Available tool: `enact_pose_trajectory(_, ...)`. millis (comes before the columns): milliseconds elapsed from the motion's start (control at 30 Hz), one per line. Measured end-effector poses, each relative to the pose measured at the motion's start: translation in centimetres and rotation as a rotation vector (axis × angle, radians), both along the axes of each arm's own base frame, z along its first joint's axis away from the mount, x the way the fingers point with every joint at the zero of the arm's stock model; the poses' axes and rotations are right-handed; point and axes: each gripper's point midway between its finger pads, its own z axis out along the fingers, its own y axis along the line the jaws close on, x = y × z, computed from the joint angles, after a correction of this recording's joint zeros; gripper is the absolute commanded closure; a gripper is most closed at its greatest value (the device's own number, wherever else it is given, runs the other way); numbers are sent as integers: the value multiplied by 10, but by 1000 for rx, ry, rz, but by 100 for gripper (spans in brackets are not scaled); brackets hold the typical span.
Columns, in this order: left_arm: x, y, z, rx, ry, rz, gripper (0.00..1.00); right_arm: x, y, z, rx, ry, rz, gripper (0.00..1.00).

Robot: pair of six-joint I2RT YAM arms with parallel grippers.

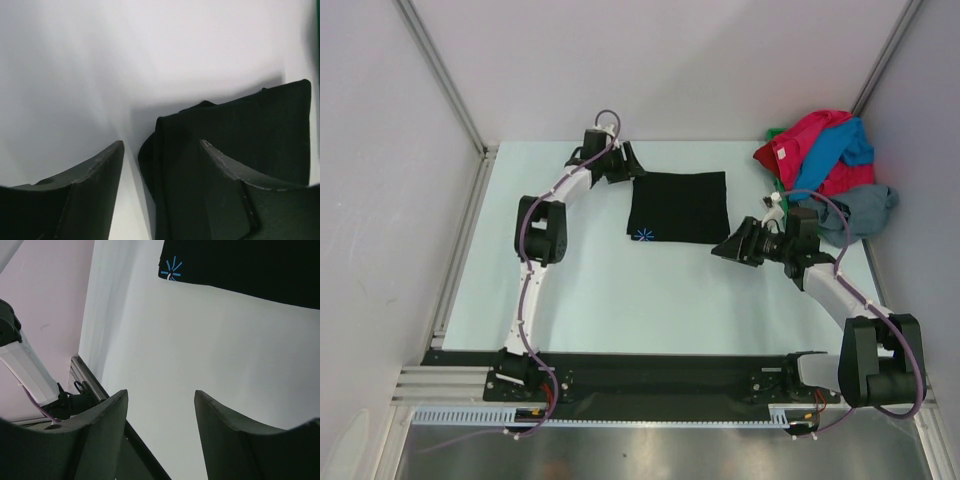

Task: Fold and stack the t-shirts
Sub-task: Fold the tshirt, then neatly place the folded tshirt to the corner

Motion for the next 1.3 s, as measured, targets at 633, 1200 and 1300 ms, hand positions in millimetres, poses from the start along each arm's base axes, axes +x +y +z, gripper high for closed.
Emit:
enact_pose_trajectory(633, -30, -23, -13, -198, 133, -60, 91, -6, -1, 3, 20, -19, 15, 39)
enact_pose_trajectory(1200, -97, 74, -16, -176, 307, 42, 100, -15, 1, 0, 46, -8, 34, 40)
enact_pose_trajectory(1300, -110, 119, -15, -114, 337, 113, 100, -18, 2, 0, 53, -3, 37, 40)
